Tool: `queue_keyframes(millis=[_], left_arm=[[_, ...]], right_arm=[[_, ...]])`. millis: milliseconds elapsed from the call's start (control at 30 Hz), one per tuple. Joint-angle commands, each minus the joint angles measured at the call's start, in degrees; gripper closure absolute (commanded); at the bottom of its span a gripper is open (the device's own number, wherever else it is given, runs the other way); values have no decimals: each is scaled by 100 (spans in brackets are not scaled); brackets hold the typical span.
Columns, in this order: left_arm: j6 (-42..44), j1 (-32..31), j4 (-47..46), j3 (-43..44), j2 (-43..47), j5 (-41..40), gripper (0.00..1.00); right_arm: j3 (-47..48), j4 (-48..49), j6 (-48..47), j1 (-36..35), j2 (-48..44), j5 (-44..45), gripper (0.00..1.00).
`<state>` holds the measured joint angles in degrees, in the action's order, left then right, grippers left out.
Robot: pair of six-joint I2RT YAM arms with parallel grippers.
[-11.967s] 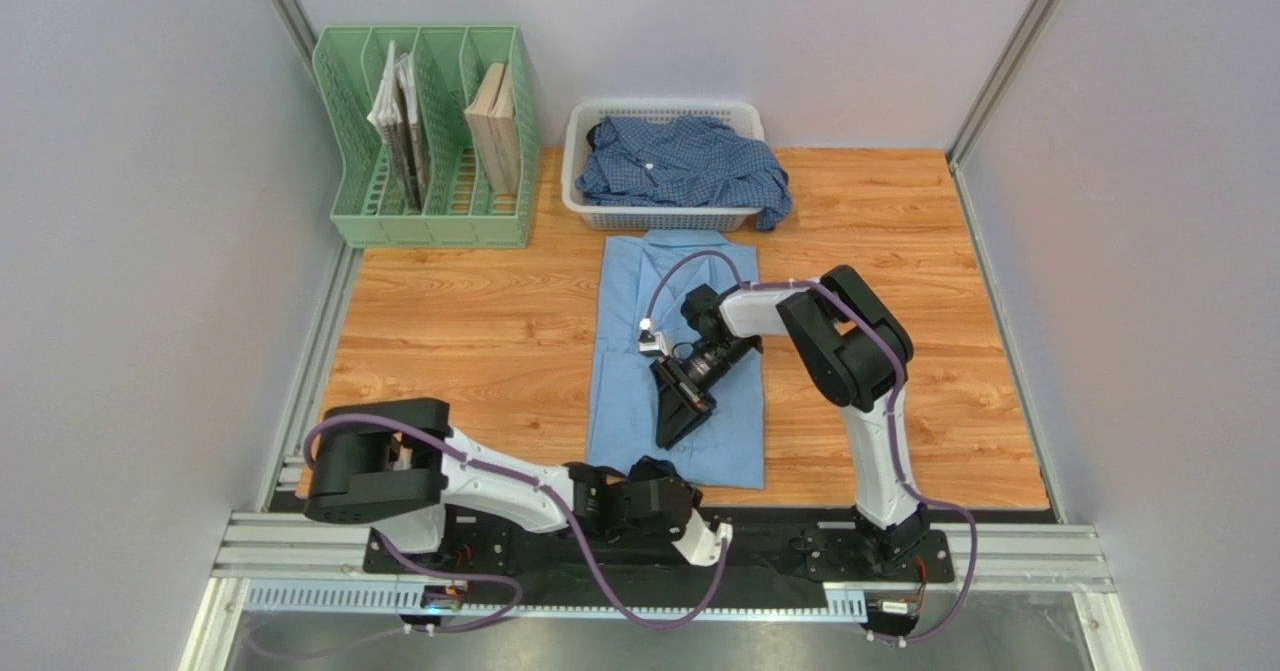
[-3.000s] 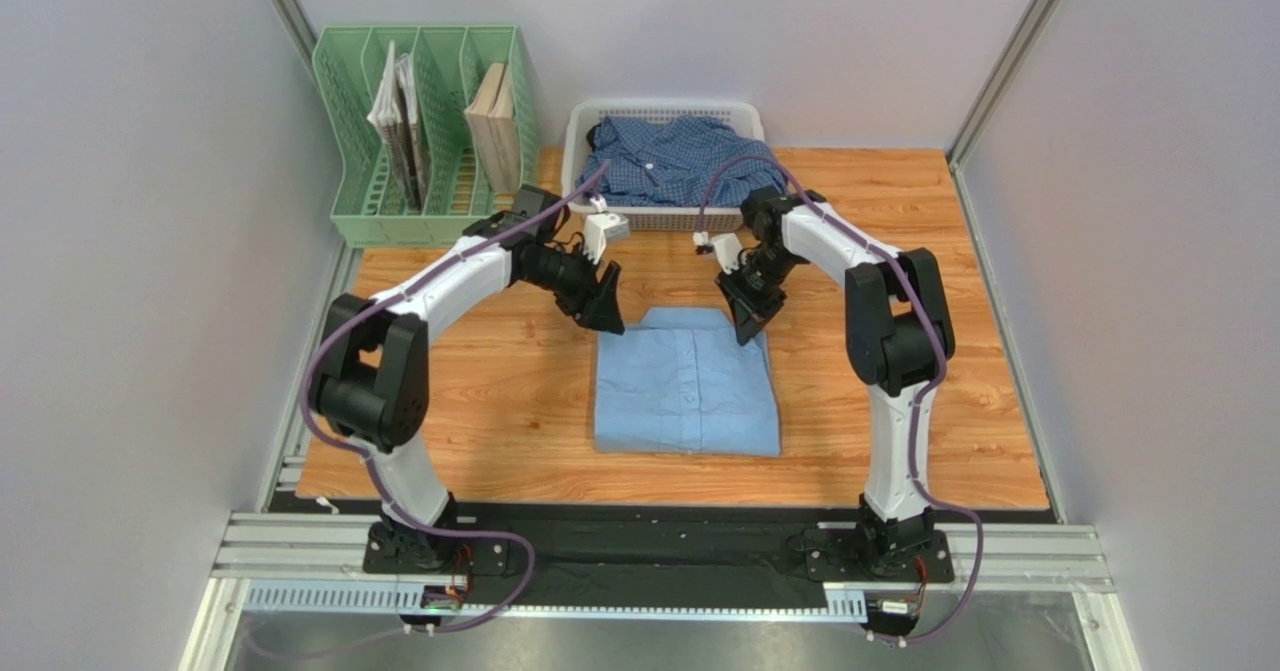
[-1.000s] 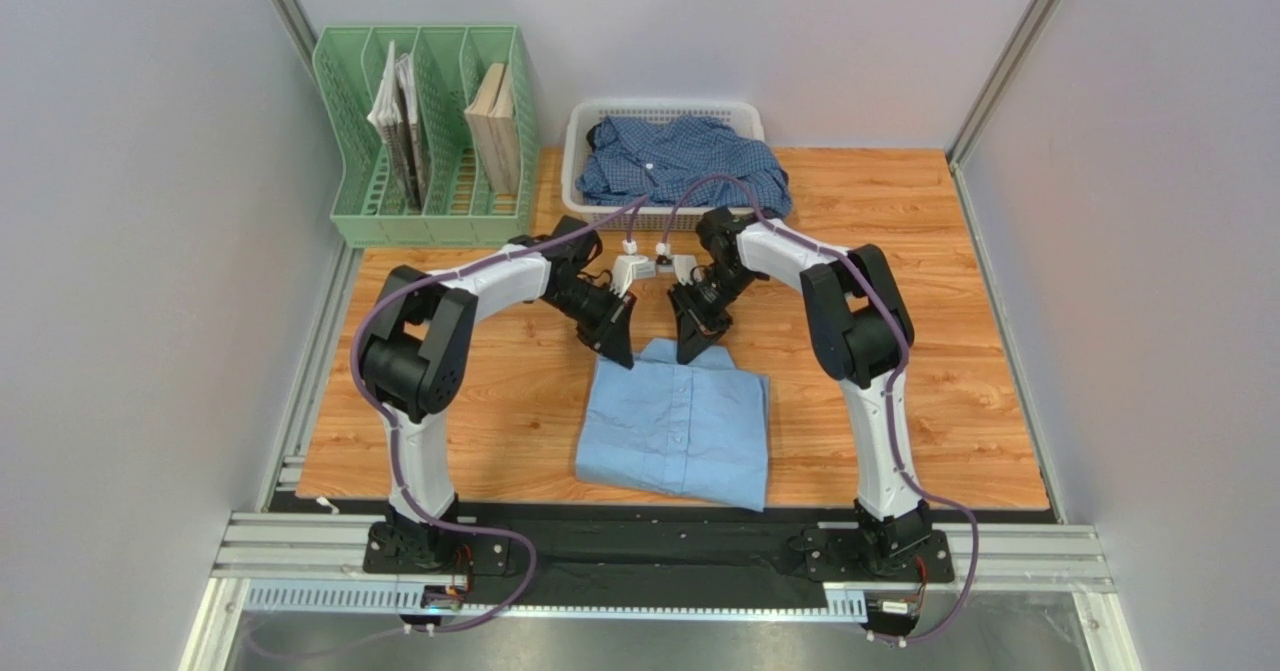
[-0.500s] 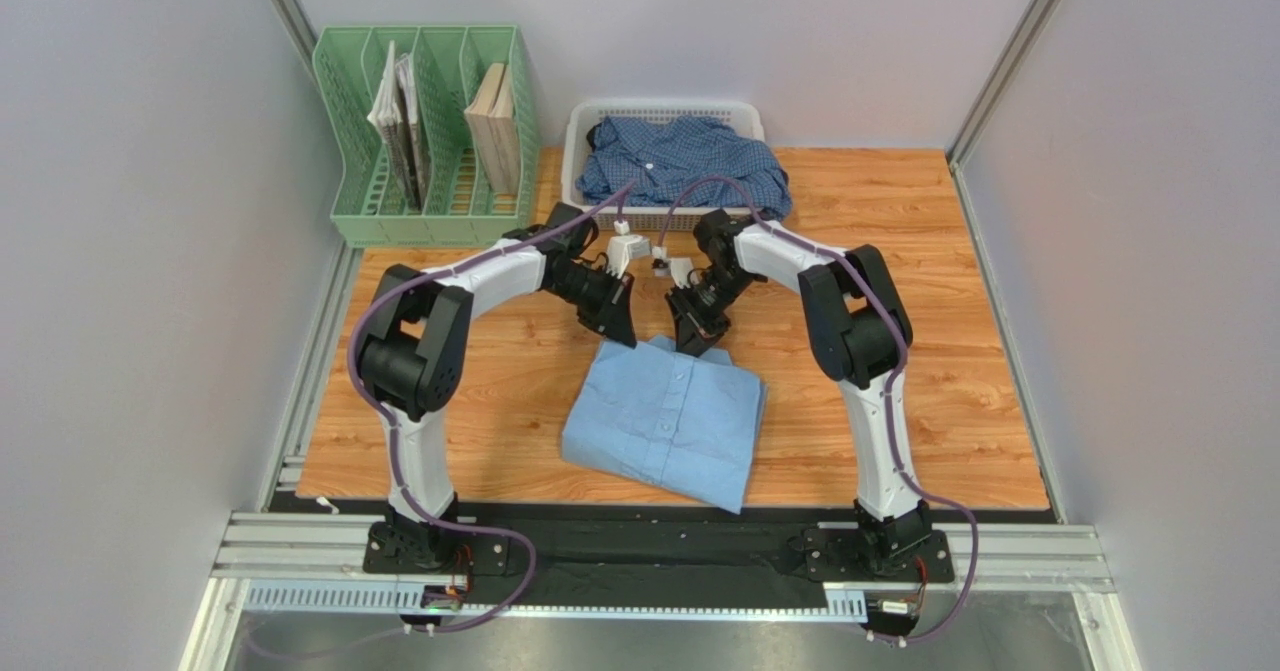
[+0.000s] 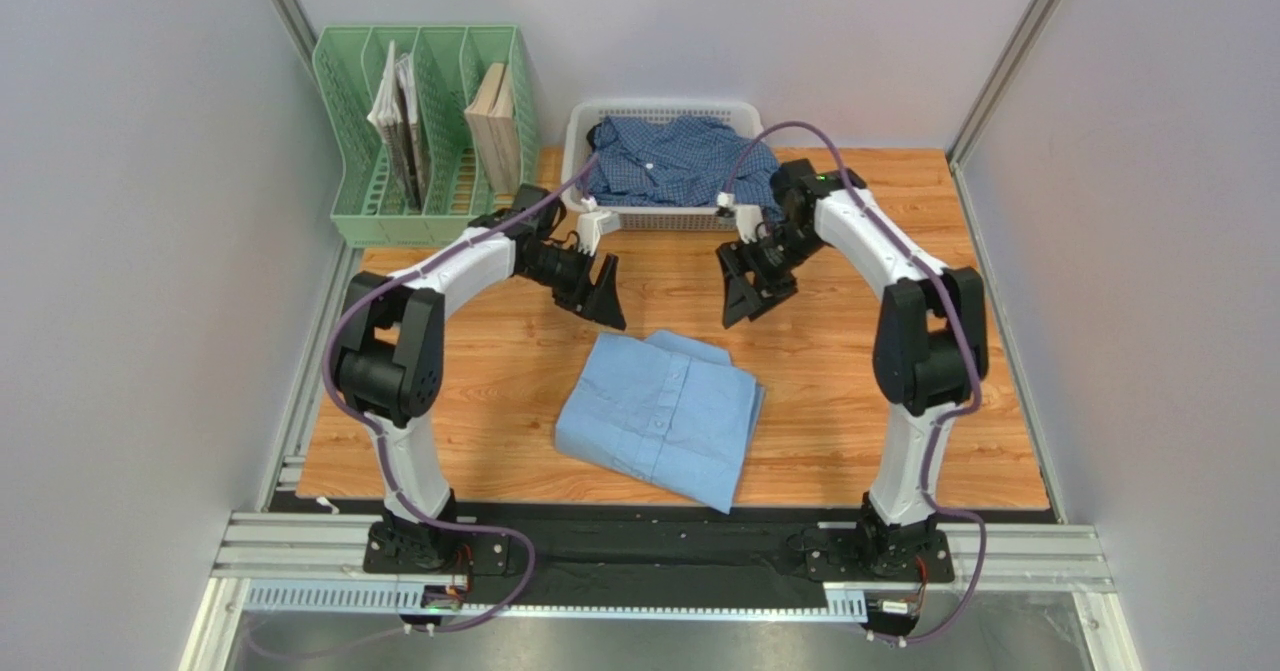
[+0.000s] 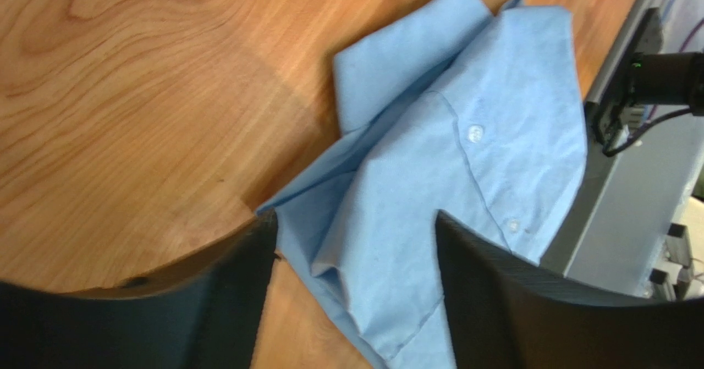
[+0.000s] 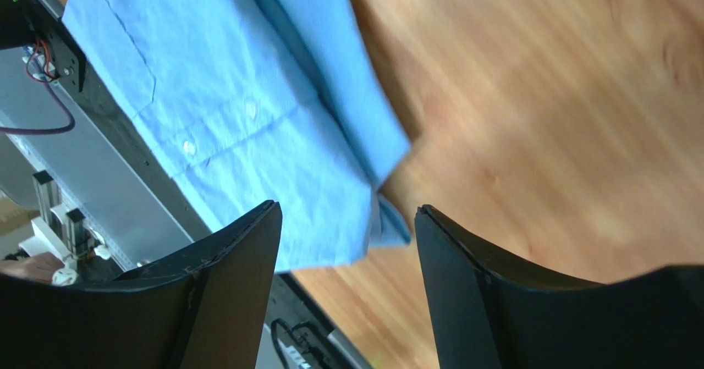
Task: Fold and stack the long sleeve shirts
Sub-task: Fold the shirt
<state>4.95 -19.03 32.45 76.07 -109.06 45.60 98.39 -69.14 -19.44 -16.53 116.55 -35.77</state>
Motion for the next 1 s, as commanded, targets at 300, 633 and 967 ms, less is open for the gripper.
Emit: queue_keyframes(millis=[300,633,967], left_arm=[[1069,-22,1255,338,-28,432,25],[816,-22,887,136,-169,317,65],[-20,-22,130,416,-396,74,100]], right_arm=[[-2148,639,178,27,-652,132,36],[-2219,542,151,150,-888,755,100],[-1314,902,195,449,-47,1774,100]])
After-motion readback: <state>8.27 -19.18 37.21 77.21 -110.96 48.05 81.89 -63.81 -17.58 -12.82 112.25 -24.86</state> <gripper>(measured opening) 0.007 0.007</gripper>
